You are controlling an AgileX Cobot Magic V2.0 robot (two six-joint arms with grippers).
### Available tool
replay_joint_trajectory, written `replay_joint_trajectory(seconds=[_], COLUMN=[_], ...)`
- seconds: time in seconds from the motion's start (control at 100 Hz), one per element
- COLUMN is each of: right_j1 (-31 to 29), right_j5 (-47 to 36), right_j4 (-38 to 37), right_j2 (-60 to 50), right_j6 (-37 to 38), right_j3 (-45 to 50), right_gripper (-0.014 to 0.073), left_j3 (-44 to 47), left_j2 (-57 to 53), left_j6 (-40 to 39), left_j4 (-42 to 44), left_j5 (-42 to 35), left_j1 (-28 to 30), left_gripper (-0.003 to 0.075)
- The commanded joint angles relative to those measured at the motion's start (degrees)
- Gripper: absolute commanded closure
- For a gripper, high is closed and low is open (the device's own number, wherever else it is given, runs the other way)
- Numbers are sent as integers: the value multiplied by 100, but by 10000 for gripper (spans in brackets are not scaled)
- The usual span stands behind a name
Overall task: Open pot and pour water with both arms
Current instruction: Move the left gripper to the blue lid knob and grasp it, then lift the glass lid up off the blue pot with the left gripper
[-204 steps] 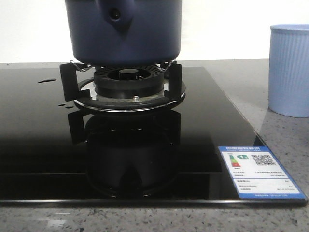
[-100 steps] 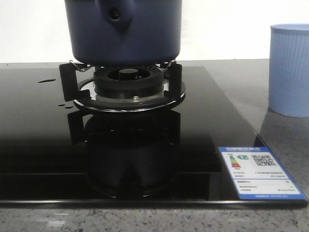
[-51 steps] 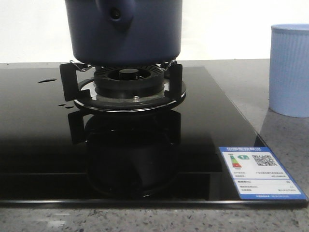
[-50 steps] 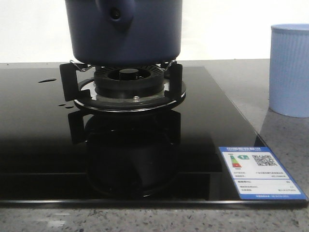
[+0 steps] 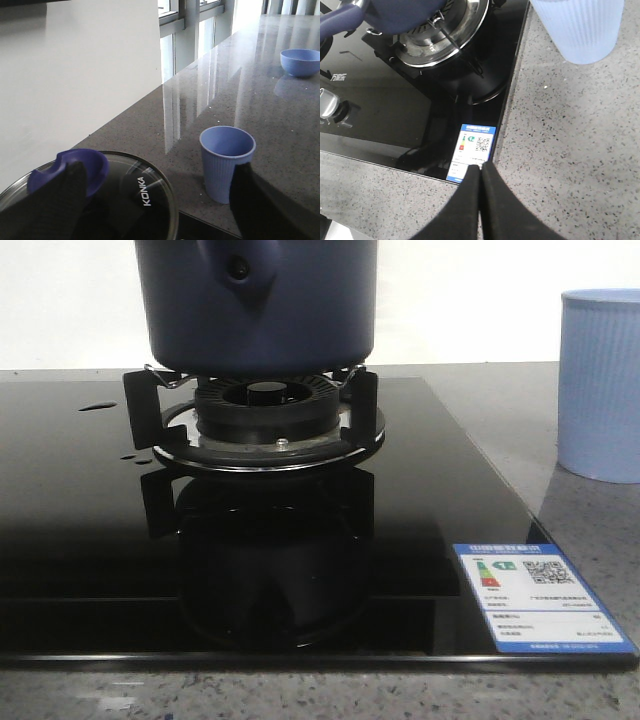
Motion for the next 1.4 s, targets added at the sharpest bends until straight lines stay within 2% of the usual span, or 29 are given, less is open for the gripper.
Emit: replay_joint_trajectory(seconds=[0.0, 0.38, 0.53, 0.6, 0.8, 1.04, 1.39], right_j1=[-48, -48, -48, -48, -48, -48, -48], right_j5=[-326, -326, -326, -326, -326, -326, -326], right_j4=[121, 121, 121, 121, 121, 121, 121], right_j2=[116, 116, 116, 116, 116, 116, 116], right_j6=[-80, -80, -80, -80, -80, -80, -80], right_j3=[-183, -183, -183, -183, -183, -183, -183], right_gripper=[660, 660, 660, 660, 660, 660, 660], left_j3=[-413, -1152, -1150, -1150, -1150, -1150, -1150], left_j2=[202, 1119, 1275, 1325, 1404, 1404, 1695], left_j6=[45, 155, 193, 485, 736, 736, 736], left_j4=[-388, -376, -362, -362, -727, -763, -1127], left_j5=[153, 179, 6, -5, -109, -627, -325], left_j1=[8, 8, 8, 8, 8, 8, -2], left_gripper=[174, 174, 172, 172, 167, 97, 99])
